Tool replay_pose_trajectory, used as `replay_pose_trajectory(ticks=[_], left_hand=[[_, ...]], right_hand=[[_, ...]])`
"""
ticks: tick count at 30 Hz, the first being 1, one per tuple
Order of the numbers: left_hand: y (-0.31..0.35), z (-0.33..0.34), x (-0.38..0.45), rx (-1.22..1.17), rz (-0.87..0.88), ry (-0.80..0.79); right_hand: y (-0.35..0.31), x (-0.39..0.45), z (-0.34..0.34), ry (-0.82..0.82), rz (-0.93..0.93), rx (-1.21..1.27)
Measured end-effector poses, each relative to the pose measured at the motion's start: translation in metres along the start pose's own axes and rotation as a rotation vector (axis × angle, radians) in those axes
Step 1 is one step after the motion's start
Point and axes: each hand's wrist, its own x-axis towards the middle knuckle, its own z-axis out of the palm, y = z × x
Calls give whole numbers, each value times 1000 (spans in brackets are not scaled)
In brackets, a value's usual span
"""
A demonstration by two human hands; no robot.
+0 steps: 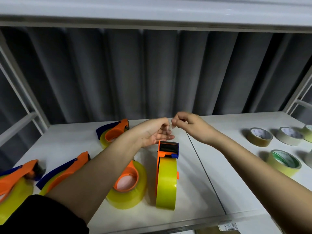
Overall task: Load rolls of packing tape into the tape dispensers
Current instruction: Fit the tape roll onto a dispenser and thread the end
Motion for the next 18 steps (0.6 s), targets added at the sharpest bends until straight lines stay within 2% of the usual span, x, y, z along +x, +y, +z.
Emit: replay_pose_trajectory(ticks=[4, 8, 13, 18], left_hand=[[1, 1, -1, -22, -20, -4], [2, 3, -1, -59, -30, 10], [4, 4, 0, -67, -26, 12], [6, 6, 1, -26, -44, 11]], right_hand=[[5, -5, 3, 223, -158, -375], [7, -14, 4, 388, -346, -469], [12, -17, 1, 387, -531, -693], [14, -18, 7, 381, -457, -581]])
